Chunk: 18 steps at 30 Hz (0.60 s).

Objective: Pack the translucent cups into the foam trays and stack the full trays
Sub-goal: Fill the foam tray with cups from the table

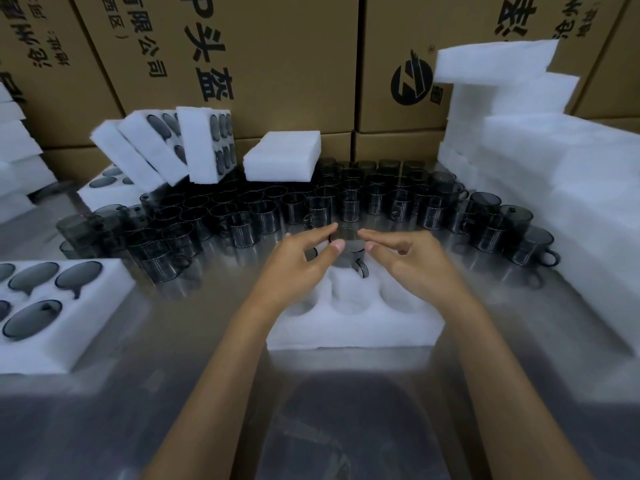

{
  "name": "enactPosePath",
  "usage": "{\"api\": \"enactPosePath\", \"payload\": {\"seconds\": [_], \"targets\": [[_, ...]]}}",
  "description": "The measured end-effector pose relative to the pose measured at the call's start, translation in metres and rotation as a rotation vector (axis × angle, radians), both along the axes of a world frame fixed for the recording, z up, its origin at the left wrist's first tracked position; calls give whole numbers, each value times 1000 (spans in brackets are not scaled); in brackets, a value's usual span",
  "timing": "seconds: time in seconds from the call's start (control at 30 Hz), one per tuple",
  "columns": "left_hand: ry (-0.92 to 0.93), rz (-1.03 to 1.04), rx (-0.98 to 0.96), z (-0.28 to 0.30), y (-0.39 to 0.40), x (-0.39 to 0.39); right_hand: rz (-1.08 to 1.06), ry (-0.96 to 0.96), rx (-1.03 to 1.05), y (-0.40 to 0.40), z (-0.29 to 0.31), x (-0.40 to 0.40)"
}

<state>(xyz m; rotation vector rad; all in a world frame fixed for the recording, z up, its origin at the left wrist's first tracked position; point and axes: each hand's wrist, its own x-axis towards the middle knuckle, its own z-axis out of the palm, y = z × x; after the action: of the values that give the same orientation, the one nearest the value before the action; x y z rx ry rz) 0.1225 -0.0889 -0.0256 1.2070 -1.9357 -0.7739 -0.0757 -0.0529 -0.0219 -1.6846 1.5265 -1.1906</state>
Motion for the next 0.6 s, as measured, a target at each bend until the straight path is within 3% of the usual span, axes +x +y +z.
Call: {"api": "enactPosePath", "payload": {"seconds": [0.17, 0.33, 0.6], "targets": [[20, 25, 30, -4, -5, 1, -36, 106, -16, -2, -4, 6], [-247, 45, -75, -9, -10, -1, -118, 323, 71, -6, -8, 7], [-410, 92, -76, -16, -17, -2, -113, 362, 200, -8, -6, 9]]}}
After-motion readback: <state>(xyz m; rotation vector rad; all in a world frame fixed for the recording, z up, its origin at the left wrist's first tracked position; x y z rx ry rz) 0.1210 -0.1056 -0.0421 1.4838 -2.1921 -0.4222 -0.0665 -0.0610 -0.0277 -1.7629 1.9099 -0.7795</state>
